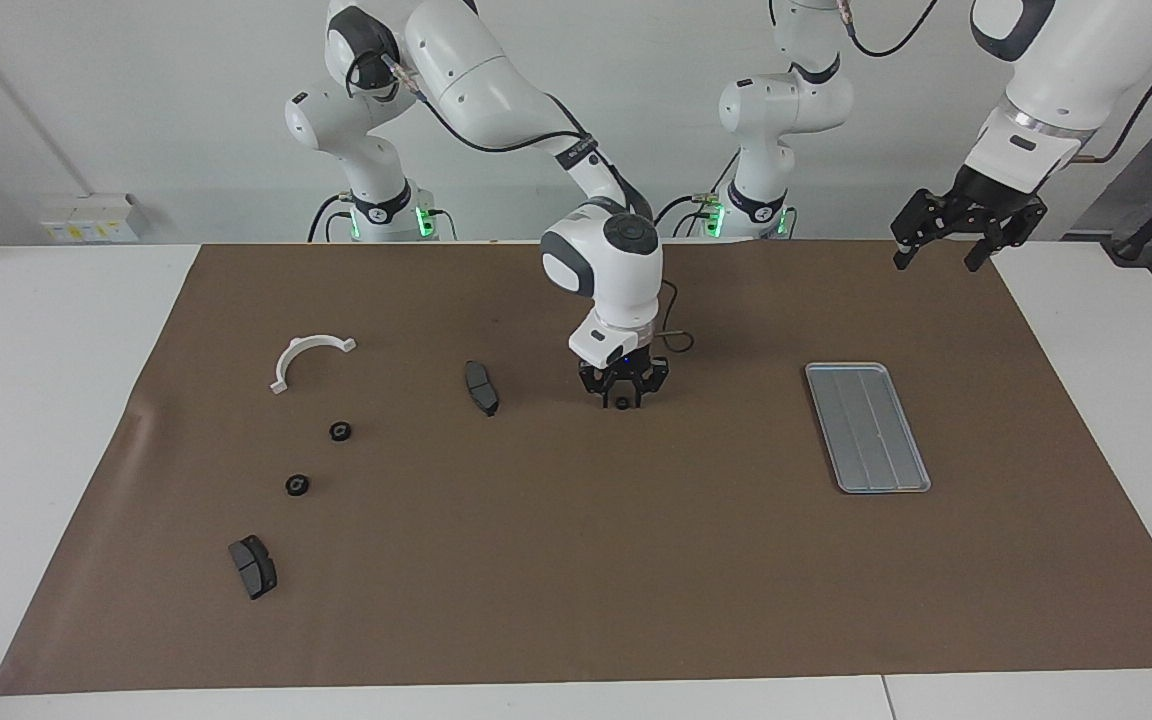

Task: Place bearing gear from tray to pile
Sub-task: 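Close the right gripper on the third gear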

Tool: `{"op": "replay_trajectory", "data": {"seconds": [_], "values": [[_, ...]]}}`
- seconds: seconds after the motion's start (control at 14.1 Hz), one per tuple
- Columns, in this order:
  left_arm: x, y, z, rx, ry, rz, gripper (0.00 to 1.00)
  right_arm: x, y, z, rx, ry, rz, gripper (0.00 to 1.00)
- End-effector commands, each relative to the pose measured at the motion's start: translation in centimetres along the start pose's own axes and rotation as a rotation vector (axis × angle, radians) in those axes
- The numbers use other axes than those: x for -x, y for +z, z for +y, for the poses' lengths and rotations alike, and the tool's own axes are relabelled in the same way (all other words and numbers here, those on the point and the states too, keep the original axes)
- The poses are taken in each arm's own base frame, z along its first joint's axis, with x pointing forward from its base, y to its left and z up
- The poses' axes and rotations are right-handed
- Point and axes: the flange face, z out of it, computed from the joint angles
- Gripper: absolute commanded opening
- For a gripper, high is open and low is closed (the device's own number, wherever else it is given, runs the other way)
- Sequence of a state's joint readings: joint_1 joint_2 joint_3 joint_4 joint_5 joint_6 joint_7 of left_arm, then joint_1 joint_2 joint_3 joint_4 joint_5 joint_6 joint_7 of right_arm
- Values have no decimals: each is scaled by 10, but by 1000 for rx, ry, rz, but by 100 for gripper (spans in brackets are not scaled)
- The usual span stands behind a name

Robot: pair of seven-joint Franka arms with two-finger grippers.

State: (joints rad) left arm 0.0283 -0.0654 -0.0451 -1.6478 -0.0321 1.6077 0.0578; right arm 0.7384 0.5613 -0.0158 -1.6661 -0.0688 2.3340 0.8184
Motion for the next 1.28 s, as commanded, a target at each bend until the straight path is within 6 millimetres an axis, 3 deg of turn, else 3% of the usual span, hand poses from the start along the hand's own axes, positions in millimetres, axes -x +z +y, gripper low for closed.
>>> {"op": "replay_trajectory", "data": {"seconds": [0.0, 0.07, 0.21, 0.64, 0.78, 0.92, 1.07, 1.21], "values": [[5, 5, 0, -40, 1, 2, 100, 1, 1, 3, 14, -8, 7, 44], [5, 5, 0, -41, 1, -1, 100, 1, 1, 3, 14, -7, 7, 37], [9, 10, -1, -41, -1, -14, 100, 2, 1, 3, 16, -8, 5, 0], [11, 9, -3, -39, -7, -21, 100, -1, -4, 2, 20, 1, 1, 0], [11, 8, -3, -39, -7, -18, 100, -11, -20, 10, 32, 22, -5, 0], [11, 8, -1, -39, -3, -20, 100, -34, -53, 42, 45, 67, 2, 0], [11, 8, -1, -39, -3, -20, 100, -63, -91, 93, 54, 75, 3, 0], [11, 7, -1, -39, -3, -18, 100, -91, -110, 147, 69, 55, -9, 0]]}}
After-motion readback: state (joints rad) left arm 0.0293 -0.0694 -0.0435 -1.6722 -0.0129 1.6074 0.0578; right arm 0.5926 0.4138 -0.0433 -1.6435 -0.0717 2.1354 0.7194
